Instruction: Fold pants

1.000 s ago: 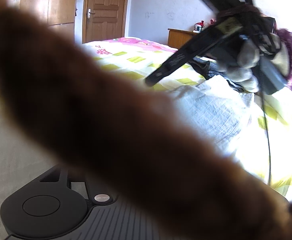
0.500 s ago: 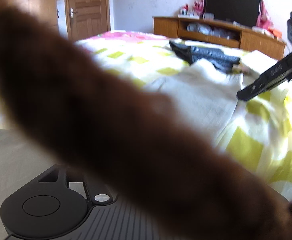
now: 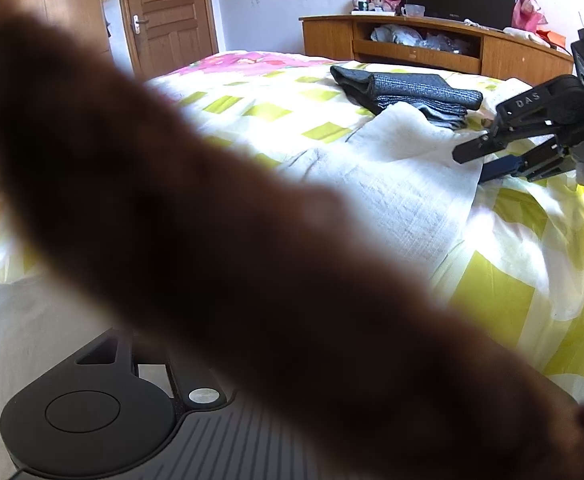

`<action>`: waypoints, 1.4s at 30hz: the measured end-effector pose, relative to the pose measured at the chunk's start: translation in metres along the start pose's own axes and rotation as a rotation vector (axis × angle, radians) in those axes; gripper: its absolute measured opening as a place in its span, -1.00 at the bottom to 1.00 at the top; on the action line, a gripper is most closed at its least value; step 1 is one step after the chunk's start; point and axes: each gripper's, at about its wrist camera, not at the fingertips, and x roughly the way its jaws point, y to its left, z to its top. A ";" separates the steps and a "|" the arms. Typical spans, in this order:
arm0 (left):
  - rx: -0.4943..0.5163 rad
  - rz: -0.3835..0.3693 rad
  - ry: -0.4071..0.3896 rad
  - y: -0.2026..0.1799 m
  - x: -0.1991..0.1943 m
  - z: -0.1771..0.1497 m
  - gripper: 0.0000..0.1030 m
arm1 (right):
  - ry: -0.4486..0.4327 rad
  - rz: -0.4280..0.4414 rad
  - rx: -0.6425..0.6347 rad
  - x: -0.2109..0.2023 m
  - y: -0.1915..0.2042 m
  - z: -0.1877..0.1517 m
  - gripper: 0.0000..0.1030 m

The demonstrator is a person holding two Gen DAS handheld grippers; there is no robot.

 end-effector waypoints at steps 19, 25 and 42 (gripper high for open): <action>-0.012 -0.014 -0.008 -0.002 0.008 0.004 0.23 | -0.143 0.055 0.173 0.002 -0.023 0.000 0.02; -0.005 -0.003 -0.010 -0.004 0.007 0.007 0.23 | -0.158 0.093 0.182 0.034 -0.006 0.005 0.08; -0.027 0.039 -0.029 0.002 0.005 0.003 0.31 | -0.249 0.008 0.085 -0.016 0.024 0.031 -0.58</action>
